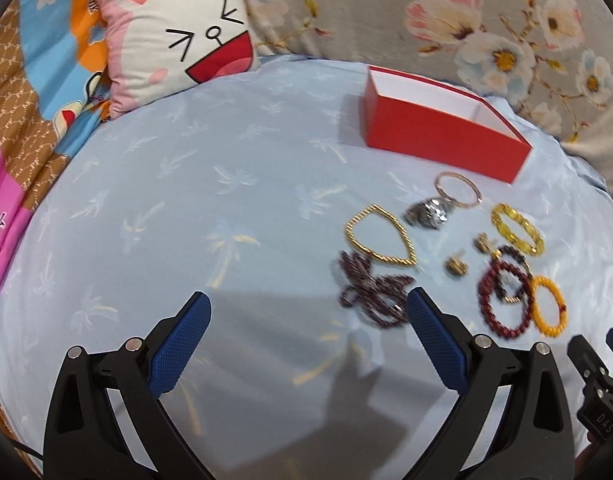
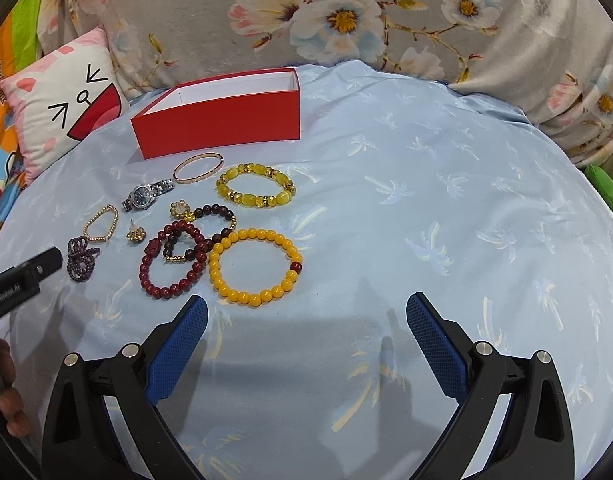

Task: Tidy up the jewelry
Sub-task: 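Lower the left tool onto the dark red garnet bracelet and close it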

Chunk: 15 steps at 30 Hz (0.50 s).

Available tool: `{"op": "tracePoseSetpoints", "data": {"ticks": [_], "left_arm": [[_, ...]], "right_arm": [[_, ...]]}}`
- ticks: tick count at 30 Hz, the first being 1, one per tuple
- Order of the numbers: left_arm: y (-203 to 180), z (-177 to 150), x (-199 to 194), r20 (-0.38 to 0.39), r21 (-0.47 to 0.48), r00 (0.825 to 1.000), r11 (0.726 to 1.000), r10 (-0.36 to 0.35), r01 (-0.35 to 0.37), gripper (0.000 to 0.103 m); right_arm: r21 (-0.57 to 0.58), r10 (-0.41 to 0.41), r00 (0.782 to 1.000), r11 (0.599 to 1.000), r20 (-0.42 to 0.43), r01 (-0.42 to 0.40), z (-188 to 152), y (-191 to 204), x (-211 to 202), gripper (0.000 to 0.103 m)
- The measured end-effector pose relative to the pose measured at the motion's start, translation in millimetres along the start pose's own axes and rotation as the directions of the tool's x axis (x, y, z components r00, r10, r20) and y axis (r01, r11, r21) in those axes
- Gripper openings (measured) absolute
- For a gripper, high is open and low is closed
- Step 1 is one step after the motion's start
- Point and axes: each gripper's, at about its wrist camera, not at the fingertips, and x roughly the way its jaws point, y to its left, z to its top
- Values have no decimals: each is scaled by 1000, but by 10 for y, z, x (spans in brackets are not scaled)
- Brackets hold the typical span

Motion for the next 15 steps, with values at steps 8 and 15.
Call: {"op": "tracePoseSetpoints", "data": {"ticks": [8,15], "left_arm": [[-135,-3,101,-28,46,999,998,-29,31,89],[-340,18,307,-70,75,996,996,-48,53,67]], "right_arm": [[-8,-1,1000,1000,-1,1,32,-21,-7,94],[-11,7,1000,1000,-11,-7,44,-26,11,90]]}}
